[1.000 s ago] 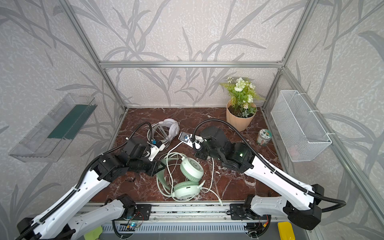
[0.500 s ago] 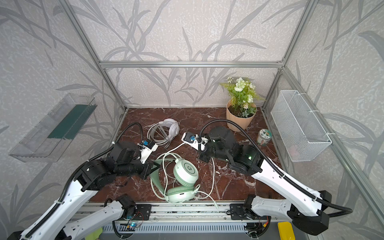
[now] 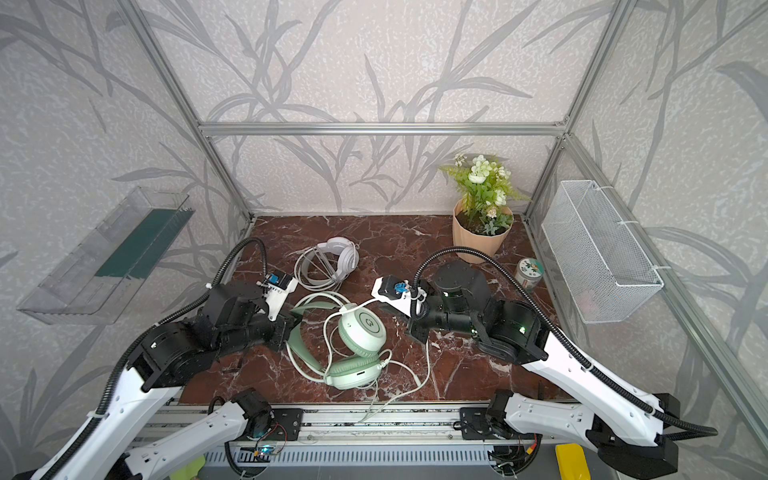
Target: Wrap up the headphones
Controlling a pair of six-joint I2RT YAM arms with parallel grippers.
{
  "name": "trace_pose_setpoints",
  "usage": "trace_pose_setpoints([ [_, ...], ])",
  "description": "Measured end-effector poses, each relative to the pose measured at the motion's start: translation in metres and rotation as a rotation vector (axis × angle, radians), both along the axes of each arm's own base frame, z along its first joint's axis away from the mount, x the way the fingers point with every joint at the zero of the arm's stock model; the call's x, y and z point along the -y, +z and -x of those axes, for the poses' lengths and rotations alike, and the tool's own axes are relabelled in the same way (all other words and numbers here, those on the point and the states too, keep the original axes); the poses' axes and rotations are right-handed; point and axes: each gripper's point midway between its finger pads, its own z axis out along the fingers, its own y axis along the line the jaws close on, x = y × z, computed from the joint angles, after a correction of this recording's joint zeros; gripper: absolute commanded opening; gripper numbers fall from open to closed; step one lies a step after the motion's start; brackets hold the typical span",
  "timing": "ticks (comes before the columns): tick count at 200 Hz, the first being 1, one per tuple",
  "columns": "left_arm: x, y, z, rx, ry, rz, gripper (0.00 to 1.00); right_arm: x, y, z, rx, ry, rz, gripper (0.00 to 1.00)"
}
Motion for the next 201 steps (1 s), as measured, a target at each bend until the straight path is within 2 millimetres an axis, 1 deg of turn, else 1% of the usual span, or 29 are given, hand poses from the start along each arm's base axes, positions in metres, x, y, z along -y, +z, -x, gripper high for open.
trace_pose_setpoints([
  [26, 0.005, 0.011, 0.006, 0.011, -0.033, 0.047, 0.00, 0.003, -0.009, 0.000, -0.006, -0.010, 0.018, 0.00],
  [57, 0.017, 0.013, 0.017, -0.018, -0.109, 0.097, 0.00, 0.004, -0.022, -0.006, 0.003, -0.038, 0.050, 0.00],
  [76, 0.027, 0.013, 0.024, -0.049, -0.162, 0.129, 0.00, 0.002, -0.021, -0.011, 0.020, -0.047, 0.049, 0.00],
  [98, 0.034, 0.014, 0.030, -0.073, -0.202, 0.159, 0.00, -0.007, -0.016, -0.021, 0.051, -0.062, 0.038, 0.00],
  [110, 0.037, 0.016, 0.032, -0.079, -0.220, 0.176, 0.00, -0.011, -0.016, -0.032, 0.075, -0.092, 0.039, 0.00],
  [128, 0.040, 0.021, 0.035, -0.078, -0.237, 0.205, 0.00, -0.013, -0.016, -0.059, 0.087, -0.173, 0.020, 0.00],
  [147, 0.042, 0.035, 0.039, -0.063, -0.247, 0.248, 0.00, 0.003, -0.020, -0.104, 0.057, -0.322, -0.025, 0.00],
  [162, 0.045, 0.047, 0.041, -0.050, -0.244, 0.297, 0.00, 0.012, -0.027, -0.127, 0.028, -0.400, -0.059, 0.00],
  [177, 0.048, 0.057, 0.040, -0.049, -0.226, 0.349, 0.00, 0.010, -0.034, -0.137, -0.004, -0.424, -0.077, 0.00],
  [201, 0.053, 0.067, 0.038, -0.062, -0.206, 0.415, 0.00, -0.007, -0.043, -0.141, -0.055, -0.397, -0.117, 0.00],
])
